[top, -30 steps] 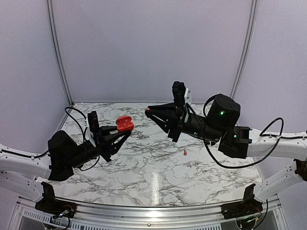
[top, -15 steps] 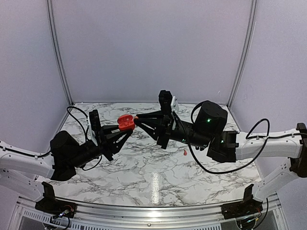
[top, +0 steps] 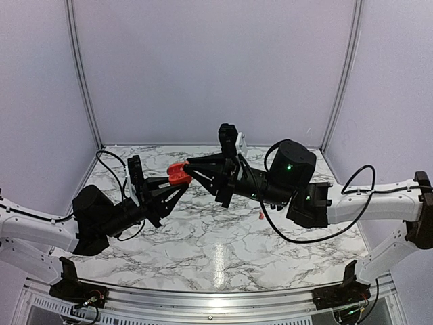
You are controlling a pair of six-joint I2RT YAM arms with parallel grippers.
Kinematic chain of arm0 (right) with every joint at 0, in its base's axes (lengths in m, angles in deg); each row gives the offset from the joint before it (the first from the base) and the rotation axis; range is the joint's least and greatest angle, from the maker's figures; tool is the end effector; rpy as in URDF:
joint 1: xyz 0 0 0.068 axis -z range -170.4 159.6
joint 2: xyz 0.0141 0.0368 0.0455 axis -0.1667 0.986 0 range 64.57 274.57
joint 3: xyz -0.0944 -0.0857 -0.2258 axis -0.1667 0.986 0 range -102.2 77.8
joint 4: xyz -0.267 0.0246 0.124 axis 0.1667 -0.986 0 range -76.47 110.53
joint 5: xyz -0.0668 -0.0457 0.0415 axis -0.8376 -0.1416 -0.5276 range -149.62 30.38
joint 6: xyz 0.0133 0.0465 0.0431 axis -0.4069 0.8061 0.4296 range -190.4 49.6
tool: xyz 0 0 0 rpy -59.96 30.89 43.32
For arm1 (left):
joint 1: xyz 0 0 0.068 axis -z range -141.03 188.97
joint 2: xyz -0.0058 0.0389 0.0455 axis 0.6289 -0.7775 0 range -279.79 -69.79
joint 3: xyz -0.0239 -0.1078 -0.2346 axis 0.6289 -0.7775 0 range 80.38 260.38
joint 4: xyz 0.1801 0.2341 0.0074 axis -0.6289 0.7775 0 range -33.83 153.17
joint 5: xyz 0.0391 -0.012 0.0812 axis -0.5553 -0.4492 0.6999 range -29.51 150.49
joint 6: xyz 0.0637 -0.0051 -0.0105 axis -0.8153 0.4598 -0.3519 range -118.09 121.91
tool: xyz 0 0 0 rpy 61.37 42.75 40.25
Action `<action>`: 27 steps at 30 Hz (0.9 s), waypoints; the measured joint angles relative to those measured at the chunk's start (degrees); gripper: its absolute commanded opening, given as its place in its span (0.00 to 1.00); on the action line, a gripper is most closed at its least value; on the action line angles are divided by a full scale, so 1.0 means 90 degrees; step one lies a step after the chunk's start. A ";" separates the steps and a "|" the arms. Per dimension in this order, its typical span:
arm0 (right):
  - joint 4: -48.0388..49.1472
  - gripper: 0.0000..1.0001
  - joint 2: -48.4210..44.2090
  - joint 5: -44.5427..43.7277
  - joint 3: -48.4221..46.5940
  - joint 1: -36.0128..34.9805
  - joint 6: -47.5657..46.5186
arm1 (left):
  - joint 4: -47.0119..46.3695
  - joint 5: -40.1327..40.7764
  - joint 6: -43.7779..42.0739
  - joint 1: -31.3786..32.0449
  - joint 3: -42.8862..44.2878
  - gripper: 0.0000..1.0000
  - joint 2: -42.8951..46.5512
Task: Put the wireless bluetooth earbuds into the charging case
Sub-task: Insert the right earbud into the right side groove of the charging case.
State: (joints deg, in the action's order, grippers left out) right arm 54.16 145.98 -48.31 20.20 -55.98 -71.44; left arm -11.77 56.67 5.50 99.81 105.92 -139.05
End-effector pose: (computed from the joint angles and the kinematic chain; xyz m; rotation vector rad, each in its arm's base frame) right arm 0.1505 0.3554 0.3234 -0.9580 1.1409 1.0624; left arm 0.1381 -0.2545 0.2476 0.6338 1.0311 -1.0306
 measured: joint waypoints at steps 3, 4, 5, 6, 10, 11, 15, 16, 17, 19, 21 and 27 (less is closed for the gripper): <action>-0.0027 0.09 -0.0002 -0.0002 -0.0041 -0.0010 0.0000 | -0.0002 -0.0012 0.0002 0.0000 0.0000 0.00 0.0000; -0.0029 0.09 -0.0002 -0.0002 -0.0053 -0.0010 -0.0002 | 0.0000 -0.0017 0.0002 0.0000 0.0000 0.00 0.0000; -0.0036 0.09 -0.0002 -0.0002 -0.0063 -0.0010 -0.0002 | -0.0002 -0.0019 0.0002 0.0000 0.0000 0.00 0.0000; -0.0036 0.09 0.0002 -0.0002 -0.0080 -0.0010 0.0000 | -0.0002 -0.0022 0.0005 0.0000 0.0000 0.00 0.0000; -0.0044 0.09 0.0032 -0.0002 -0.0114 -0.0017 0.0000 | -0.0002 -0.0027 0.0002 0.0000 0.0000 0.00 0.0000; -0.0044 0.09 0.0053 -0.0002 -0.0138 -0.0017 0.0000 | -0.0002 -0.0027 0.0005 0.0000 0.0000 0.00 0.0000; -0.0053 0.09 0.0168 -0.0019 -0.0199 -0.0022 -0.0002 | -0.0002 -0.0027 0.0002 0.0000 0.0000 0.00 0.0002; -0.0049 0.09 0.0202 -0.0027 -0.0199 -0.0022 -0.0002 | -0.0002 -0.0027 0.0000 0.0000 0.0000 0.00 0.0002; -0.0051 0.09 0.0243 -0.0029 -0.0199 -0.0022 -0.0002 | -0.0002 -0.0027 0.0000 0.0000 0.0000 0.00 0.0002; -0.0049 0.09 0.0335 -0.0032 -0.0199 -0.0022 -0.0002 | -0.0002 -0.0024 0.0000 0.0000 0.0000 0.00 0.0002; -0.0017 0.09 0.0376 -0.0053 -0.0199 -0.0022 -0.0005 | 0.0005 -0.0015 -0.0002 -0.0032 0.0000 0.00 0.0005; 0.0019 0.09 0.0389 -0.0087 -0.0204 -0.0022 0.0000 | 0.0005 -0.0010 -0.0005 -0.0034 0.0000 0.00 0.0022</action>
State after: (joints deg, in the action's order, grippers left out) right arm 54.33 149.47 -49.09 18.36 -56.18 -71.44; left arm -11.73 56.59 5.46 99.50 105.92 -138.85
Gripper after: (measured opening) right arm 0.136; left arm 0.203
